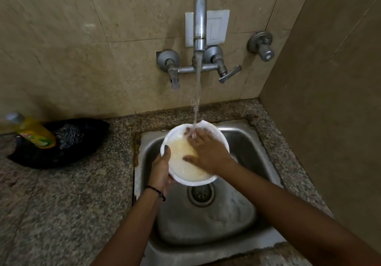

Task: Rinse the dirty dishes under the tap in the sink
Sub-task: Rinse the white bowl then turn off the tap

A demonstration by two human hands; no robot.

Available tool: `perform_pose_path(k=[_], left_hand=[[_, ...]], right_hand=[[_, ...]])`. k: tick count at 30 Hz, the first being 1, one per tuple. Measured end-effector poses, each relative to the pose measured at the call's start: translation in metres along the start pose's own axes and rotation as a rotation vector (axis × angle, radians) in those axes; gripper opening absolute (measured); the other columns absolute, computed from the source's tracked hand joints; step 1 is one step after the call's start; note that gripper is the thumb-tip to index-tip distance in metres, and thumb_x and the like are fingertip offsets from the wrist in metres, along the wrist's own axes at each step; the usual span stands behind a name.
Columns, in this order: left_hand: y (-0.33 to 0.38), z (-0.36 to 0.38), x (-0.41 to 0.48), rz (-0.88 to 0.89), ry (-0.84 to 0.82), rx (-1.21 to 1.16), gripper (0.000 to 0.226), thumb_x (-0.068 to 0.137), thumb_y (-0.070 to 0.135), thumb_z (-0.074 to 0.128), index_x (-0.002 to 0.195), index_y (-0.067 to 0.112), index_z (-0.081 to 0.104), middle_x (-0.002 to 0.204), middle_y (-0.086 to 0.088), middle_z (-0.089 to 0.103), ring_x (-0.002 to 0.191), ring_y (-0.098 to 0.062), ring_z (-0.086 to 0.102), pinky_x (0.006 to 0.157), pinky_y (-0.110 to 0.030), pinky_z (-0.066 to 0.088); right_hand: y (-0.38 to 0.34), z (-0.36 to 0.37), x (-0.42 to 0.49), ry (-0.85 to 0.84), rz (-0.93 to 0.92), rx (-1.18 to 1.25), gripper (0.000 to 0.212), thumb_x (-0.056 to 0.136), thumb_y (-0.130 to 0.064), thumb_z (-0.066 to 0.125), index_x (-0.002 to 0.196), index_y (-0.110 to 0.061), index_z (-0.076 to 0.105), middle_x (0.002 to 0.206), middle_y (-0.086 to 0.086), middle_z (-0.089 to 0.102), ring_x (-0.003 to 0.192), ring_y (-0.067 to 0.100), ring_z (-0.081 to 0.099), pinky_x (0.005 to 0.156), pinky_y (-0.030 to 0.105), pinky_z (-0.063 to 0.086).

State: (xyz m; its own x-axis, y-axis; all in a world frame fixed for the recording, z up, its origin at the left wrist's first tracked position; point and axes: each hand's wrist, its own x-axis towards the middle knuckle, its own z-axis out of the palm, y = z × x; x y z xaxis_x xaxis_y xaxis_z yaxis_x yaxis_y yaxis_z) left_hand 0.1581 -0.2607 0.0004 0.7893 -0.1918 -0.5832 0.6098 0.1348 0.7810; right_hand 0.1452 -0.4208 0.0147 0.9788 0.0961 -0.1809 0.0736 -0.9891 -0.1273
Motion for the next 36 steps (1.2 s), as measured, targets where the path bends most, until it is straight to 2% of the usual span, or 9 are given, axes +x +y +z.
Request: perform_pose_path(k=[4, 8, 15, 19, 23, 26, 29, 34, 36], left_hand=[[0.004, 0.008, 0.004, 0.025, 0.06, -0.019, 0.044, 0.088, 0.059, 0.05, 0.118, 0.03, 0.062, 0.111, -0.005, 0.07, 0.097, -0.031, 0.067, 0.075, -0.059, 0.056], [0.0, 0.006, 0.008, 0.047, 0.072, 0.023, 0.059, 0.086, 0.063, 0.05, 0.123, 0.02, 0.062, 0.109, -0.01, 0.071, 0.095, -0.034, 0.068, 0.077, -0.047, 0.058], [-0.006, -0.009, 0.0, 0.007, 0.114, -0.014, 0.036, 0.091, 0.056, 0.049, 0.119, 0.035, 0.056, 0.116, -0.005, 0.065, 0.1, -0.031, 0.063, 0.08, -0.064, 0.052], [-0.009, -0.004, -0.004, 0.008, 0.104, -0.017, 0.05, 0.088, 0.059, 0.051, 0.13, 0.033, 0.053, 0.123, -0.005, 0.064, 0.105, -0.032, 0.062, 0.077, -0.062, 0.054], [-0.007, -0.005, -0.006, -0.006, 0.08, -0.027, 0.051, 0.087, 0.06, 0.051, 0.129, 0.029, 0.055, 0.121, -0.006, 0.065, 0.104, -0.033, 0.063, 0.074, -0.061, 0.055], [-0.001, -0.009, -0.009, 0.007, 0.054, 0.005, 0.036, 0.093, 0.053, 0.045, 0.121, 0.031, 0.055, 0.11, -0.001, 0.066, 0.095, -0.025, 0.065, 0.065, -0.047, 0.059], [0.002, -0.006, -0.017, 0.013, -0.008, 0.028, 0.033, 0.096, 0.046, 0.045, 0.122, 0.029, 0.054, 0.111, -0.002, 0.066, 0.095, -0.024, 0.065, 0.058, -0.043, 0.059], [0.016, -0.006, -0.02, 0.04, -0.014, 0.07, 0.037, 0.092, 0.01, 0.052, 0.125, 0.026, 0.052, 0.116, -0.011, 0.061, 0.096, -0.035, 0.063, 0.061, -0.055, 0.058], [0.019, -0.007, -0.019, 0.043, 0.004, 0.101, 0.041, 0.089, 0.003, 0.049, 0.122, 0.027, 0.052, 0.112, -0.01, 0.061, 0.095, -0.036, 0.061, 0.061, -0.058, 0.057]], right_hand=[[-0.026, 0.007, -0.004, -0.126, 0.215, 0.249, 0.079, 0.096, -0.056, 0.028, 0.15, -0.009, -0.004, 0.159, 0.014, -0.009, 0.146, 0.029, -0.01, 0.116, 0.047, -0.004], [-0.057, 0.016, -0.025, -0.12, -0.092, 0.569, 0.055, 0.101, -0.043, 0.018, 0.152, -0.022, 0.011, 0.16, 0.003, 0.011, 0.147, 0.018, 0.004, 0.119, 0.045, 0.006], [-0.005, 0.017, -0.062, -0.01, -0.154, 0.089, 0.053, 0.097, -0.047, 0.028, 0.131, -0.015, 0.053, 0.138, 0.01, 0.052, 0.13, 0.031, 0.044, 0.106, 0.043, 0.035], [-0.011, 0.016, -0.055, -0.189, 0.007, 0.027, 0.053, 0.1, -0.042, 0.026, 0.138, -0.009, 0.043, 0.147, 0.017, 0.037, 0.141, 0.034, 0.022, 0.118, 0.047, 0.01], [-0.034, 0.008, -0.046, -0.248, -0.043, 0.458, 0.038, 0.101, -0.026, 0.036, 0.13, -0.003, 0.048, 0.142, 0.016, 0.041, 0.131, 0.031, 0.038, 0.114, 0.039, 0.025], [-0.019, 0.009, -0.029, -0.249, -0.076, 0.419, 0.056, 0.101, -0.03, 0.038, 0.15, -0.011, 0.019, 0.157, 0.008, 0.02, 0.144, 0.024, 0.02, 0.118, 0.034, 0.013], [-0.006, 0.011, -0.01, -0.146, -0.013, 0.213, 0.071, 0.096, -0.05, 0.038, 0.152, -0.023, 0.003, 0.159, 0.008, 0.014, 0.142, 0.029, 0.022, 0.115, 0.041, 0.019], [0.003, 0.012, 0.011, 0.202, -0.039, -0.065, 0.088, 0.087, -0.069, 0.029, 0.151, -0.014, 0.008, 0.159, 0.008, 0.012, 0.146, 0.028, 0.013, 0.117, 0.048, 0.003], [0.005, 0.016, 0.016, 0.279, 0.045, -0.09, 0.086, 0.086, -0.067, 0.034, 0.151, -0.013, 0.016, 0.157, 0.01, 0.021, 0.143, 0.031, 0.023, 0.114, 0.054, 0.014]])
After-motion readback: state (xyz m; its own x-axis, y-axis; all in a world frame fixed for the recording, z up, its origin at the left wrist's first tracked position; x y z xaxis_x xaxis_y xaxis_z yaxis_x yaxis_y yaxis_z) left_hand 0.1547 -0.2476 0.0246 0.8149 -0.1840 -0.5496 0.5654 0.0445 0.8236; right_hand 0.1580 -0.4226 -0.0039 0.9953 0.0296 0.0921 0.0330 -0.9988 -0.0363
